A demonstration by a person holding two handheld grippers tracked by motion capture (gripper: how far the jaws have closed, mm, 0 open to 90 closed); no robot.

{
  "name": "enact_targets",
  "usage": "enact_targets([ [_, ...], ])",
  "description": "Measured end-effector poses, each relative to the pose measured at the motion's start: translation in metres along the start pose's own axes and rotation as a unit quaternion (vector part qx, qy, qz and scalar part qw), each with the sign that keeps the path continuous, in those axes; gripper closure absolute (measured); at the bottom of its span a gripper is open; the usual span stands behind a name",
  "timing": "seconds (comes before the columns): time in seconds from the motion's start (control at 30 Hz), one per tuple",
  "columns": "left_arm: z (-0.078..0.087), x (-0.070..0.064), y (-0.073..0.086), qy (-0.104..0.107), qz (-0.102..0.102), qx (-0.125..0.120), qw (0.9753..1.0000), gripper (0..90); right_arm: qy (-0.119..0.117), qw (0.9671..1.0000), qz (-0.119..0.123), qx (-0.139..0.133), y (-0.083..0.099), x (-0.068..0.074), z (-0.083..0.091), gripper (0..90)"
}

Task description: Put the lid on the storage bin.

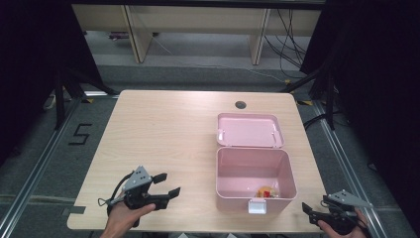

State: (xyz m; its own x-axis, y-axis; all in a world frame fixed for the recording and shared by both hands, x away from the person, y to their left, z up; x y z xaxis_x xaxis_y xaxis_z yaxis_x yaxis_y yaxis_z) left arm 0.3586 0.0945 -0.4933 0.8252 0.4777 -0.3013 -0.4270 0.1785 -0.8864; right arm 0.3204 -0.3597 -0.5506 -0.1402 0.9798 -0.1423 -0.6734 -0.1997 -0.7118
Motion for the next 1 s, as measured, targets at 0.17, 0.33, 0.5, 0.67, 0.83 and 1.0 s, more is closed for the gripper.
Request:
enact_targets([
  [0.17, -0.019, 0.000, -0.023, 0.017, -0.007, -0.005, 0.9998, 35.8, -0.014, 0.9994, -0.030, 0.008, 0.001, 0.006, 0.002, 18.5],
  [0.33, -0.038, -0.002, -0.037, 0.033, -0.022, 0.010, 0.9992, 39.8, 0.002, 1.0000, -0.004, -0.003, 0.000, -0.001, 0.000, 18.5],
  [0.5, -0.058, -0.005, -0.046, 0.058, -0.016, 0.016, 0.9981, 44.0, -0.011, 0.9999, -0.011, -0.002, 0.001, 0.002, 0.000, 18.8],
  [0.67, -0.073, -0.006, -0.059, 0.071, -0.016, 0.016, 0.9972, 46.2, -0.002, 1.0000, -0.002, -0.006, 0.000, -0.001, 0.000, 18.8],
  [0.83, -0.080, -0.005, -0.068, 0.070, -0.020, 0.013, 0.9973, 48.1, -0.018, 0.9998, -0.010, -0.002, 0.001, 0.003, -0.001, 18.8],
  [1.0, -0.091, -0.004, -0.076, 0.078, -0.013, 0.020, 0.9967, 49.9, -0.011, 0.9998, -0.015, 0.002, 0.002, 0.004, -0.001, 18.7],
])
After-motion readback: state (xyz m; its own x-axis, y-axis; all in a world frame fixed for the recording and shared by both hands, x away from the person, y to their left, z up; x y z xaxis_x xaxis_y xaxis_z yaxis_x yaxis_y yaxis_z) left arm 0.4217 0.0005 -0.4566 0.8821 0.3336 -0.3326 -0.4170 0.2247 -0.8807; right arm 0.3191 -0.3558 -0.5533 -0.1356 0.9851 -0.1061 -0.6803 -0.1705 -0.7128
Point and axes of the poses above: each handheld gripper's, and its own axes: z roughly backward along the jaws, y roughly out of its underside, x roughly to its left, the point moved 9 cm from there along -z, roughly forward along the jaws, and after that the axes turned 14 degrees about y, right-handed, at the moved point
